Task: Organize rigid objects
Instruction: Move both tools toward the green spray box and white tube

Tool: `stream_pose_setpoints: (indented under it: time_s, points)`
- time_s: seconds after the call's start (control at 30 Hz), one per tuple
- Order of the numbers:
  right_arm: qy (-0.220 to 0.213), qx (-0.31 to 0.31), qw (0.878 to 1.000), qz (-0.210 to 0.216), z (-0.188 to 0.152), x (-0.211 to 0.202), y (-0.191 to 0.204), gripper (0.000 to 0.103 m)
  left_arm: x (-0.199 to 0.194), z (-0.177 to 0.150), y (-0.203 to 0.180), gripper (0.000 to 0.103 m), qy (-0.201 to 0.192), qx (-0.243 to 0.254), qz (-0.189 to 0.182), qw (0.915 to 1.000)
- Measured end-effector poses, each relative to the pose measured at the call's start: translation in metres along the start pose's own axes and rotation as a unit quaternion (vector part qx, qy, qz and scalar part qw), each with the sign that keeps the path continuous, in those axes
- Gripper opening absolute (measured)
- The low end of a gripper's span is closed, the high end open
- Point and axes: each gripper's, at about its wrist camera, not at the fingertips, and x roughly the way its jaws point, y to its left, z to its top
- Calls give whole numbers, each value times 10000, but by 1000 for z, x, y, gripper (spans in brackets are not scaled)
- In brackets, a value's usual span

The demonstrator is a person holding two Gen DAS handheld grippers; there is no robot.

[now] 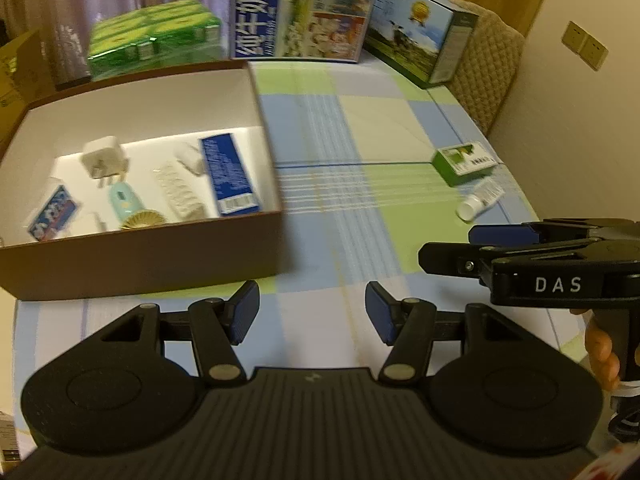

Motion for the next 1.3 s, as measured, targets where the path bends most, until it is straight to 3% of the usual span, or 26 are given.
stream_pose_setpoints:
  time_s: [0.73,1.3]
  points:
    - [2,782,9951,-608,-18,-39,-99,65,49,14,-95,55,271,603,-455,9968]
    - [-116,1342,9833,-1225,-2,-8,-163,65,113,47,-120,55,369,808,-441,9951]
